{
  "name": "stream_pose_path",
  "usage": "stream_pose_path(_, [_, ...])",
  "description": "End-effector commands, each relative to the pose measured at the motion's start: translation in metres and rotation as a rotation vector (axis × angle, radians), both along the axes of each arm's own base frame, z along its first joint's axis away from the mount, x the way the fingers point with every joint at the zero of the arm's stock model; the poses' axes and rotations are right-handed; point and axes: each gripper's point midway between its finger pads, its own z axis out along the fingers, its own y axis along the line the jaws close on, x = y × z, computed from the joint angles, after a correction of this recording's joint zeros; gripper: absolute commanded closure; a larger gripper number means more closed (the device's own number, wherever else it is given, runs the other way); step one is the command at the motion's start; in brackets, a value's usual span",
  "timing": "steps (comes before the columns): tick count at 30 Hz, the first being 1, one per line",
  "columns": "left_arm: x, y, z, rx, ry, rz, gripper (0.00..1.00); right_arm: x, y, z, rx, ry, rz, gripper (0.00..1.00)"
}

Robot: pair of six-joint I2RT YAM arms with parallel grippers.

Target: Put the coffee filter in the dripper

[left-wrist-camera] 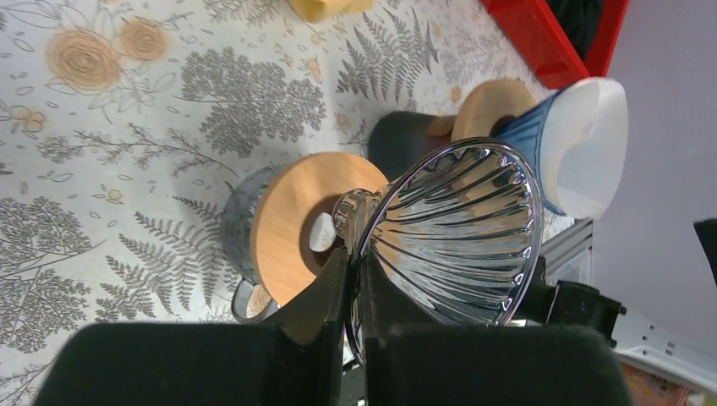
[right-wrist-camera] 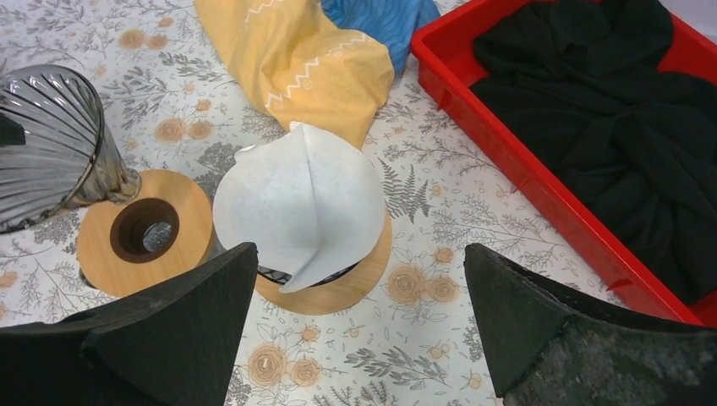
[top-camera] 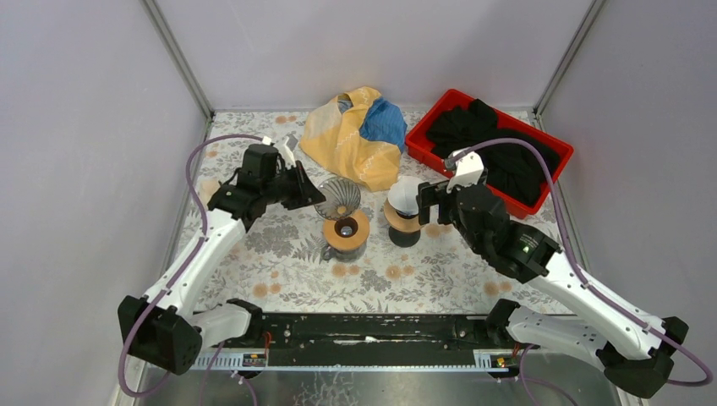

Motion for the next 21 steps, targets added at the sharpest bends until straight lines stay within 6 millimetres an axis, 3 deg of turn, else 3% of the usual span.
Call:
stream_pose_path(1, [-0.012, -0.010, 0.011, 0.006, -0.028, -0.044, 0.97, -0.001, 0.014, 0.016, 0.054, -0.001, 0.048, 0.00])
stream_pose_path(10, [-0.027, -0.021, -0.009, 0.049, 0.006, -0.074, 0.97, -0.001, 0.040, 0.014, 0.069, 0.042, 0.140, 0.00])
stream_pose_path(21, [-0.025, -0.020, -0.031, 0.104, 0.025, -0.064, 0.98, -0.005, 0.075, 0.017, 0.091, 0.101, 0.278, 0.03])
